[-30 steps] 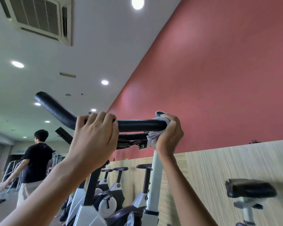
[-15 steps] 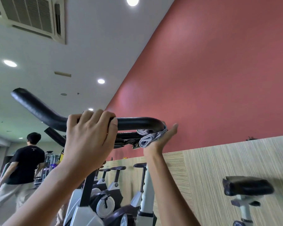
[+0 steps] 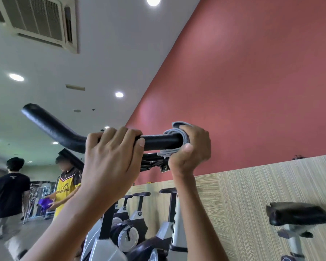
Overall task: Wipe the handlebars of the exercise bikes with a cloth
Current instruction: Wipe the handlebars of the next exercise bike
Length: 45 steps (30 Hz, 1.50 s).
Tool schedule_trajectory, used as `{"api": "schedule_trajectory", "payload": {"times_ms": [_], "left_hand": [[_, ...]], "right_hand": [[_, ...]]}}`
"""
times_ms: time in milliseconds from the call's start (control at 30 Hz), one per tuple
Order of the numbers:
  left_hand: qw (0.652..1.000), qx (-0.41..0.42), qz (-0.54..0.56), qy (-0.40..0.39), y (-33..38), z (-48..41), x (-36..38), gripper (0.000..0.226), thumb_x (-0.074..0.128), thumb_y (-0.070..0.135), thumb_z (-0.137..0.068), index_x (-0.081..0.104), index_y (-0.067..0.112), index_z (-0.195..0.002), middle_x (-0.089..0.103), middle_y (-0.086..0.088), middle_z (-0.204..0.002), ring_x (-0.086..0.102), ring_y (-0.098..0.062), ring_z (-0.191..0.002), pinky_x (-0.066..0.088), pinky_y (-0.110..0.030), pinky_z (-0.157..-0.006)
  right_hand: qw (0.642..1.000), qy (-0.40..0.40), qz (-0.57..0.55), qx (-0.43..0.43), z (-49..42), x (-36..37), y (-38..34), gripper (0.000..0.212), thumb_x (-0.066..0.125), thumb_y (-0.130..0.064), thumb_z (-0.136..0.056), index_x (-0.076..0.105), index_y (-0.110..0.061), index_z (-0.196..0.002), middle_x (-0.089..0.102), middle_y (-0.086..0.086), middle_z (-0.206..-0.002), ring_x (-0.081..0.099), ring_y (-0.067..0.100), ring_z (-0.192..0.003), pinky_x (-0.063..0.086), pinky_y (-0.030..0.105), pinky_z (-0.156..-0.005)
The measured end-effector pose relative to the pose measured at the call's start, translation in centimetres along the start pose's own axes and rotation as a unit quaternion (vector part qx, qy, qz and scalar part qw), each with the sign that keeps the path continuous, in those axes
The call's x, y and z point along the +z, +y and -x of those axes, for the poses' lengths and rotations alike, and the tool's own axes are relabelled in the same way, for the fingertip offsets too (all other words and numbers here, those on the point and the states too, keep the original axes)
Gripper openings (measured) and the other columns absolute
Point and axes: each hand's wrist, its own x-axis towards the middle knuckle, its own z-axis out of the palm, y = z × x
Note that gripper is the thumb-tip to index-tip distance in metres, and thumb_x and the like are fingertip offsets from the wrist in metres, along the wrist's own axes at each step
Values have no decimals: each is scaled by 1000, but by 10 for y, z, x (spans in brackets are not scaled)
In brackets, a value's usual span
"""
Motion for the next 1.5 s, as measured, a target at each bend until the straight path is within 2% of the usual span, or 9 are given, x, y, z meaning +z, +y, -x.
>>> {"api": "schedule_trajectory", "payload": {"times_ms": [167, 367, 567, 733, 933, 1067, 1167, 1400, 1500], "left_hand": [[998, 39, 21, -43, -9, 0, -7, 37, 29, 36, -100, 59, 21, -115, 64, 7, -96, 59, -21, -87, 33, -36, -81], [994, 67, -19, -90, -54, 5, -29, 46, 24, 48, -102, 59, 23, -119, 66, 9, -99, 62, -17, -91, 38, -36, -94], [993, 70, -42, -79, -78, 12, -29, 41, 28, 46, -101, 55, 21, -119, 63, 7, -103, 60, -19, -104, 26, -38, -112], [996, 67, -21, -62, -77, 14, -25, 43, 26, 44, -102, 56, 19, -119, 61, 7, -103, 59, -21, -103, 27, -39, -110], [997, 53, -7, -51, -72, 16, -24, 46, 24, 44, -102, 58, 17, -118, 63, 5, -102, 59, -20, -101, 27, -38, -109], [997, 60, -12, -55, -72, 14, -29, 44, 30, 43, -100, 60, 16, -117, 65, 5, -101, 62, -20, -101, 29, -38, -109], [997, 53, -10, -53, -70, 14, -29, 44, 31, 43, -100, 60, 16, -116, 66, 4, -101, 62, -20, -100, 28, -39, -110], [998, 40, -4, -50, -67, 15, -28, 45, 30, 44, -99, 61, 15, -115, 66, 3, -99, 62, -21, -98, 28, -40, -109], [998, 37, -4, -50, -66, 15, -28, 44, 30, 43, -99, 61, 16, -114, 66, 4, -98, 62, -21, -98, 28, -39, -109]], "right_hand": [[997, -63, -6, 36, -2, -12, 4, 58, 18, -43, -104, 63, -16, -79, 69, -4, -82, 62, 22, -70, 48, 39, -61], [957, -128, 131, -225, -5, -11, -7, 41, 36, -34, -96, 71, -16, -84, 70, 0, -80, 64, 23, -76, 46, 34, -68], [965, -119, 185, -145, 0, -8, -27, 31, 45, -21, -93, 69, -14, -74, 68, -3, -77, 59, 24, -69, 42, 33, -67], [918, -200, 204, -276, -6, -19, -22, 37, 45, -38, -97, 73, -14, -89, 68, 2, -84, 62, 27, -79, 46, 37, -74], [945, -150, 221, -190, 3, -4, -42, 40, 46, -43, -95, 73, -17, -82, 68, -1, -80, 59, 24, -73, 44, 35, -71], [921, -185, 211, -271, 2, -8, -39, 41, 44, -47, -99, 73, -19, -102, 66, 1, -80, 61, 25, -73, 45, 36, -73], [925, -189, 230, -236, -1, -10, -41, 49, 40, -52, -100, 60, -15, -125, 65, 1, -79, 59, 21, -74, 47, 37, -73], [920, -234, 196, -245, -5, -11, -46, 44, 48, -51, -97, 73, -16, -89, 74, -1, -101, 67, 22, -83, 46, 37, -77], [932, -222, 188, -218, -7, -8, -47, 44, 48, -52, -97, 71, -18, -82, 74, -6, -91, 66, 19, -76, 44, 34, -73]]}}
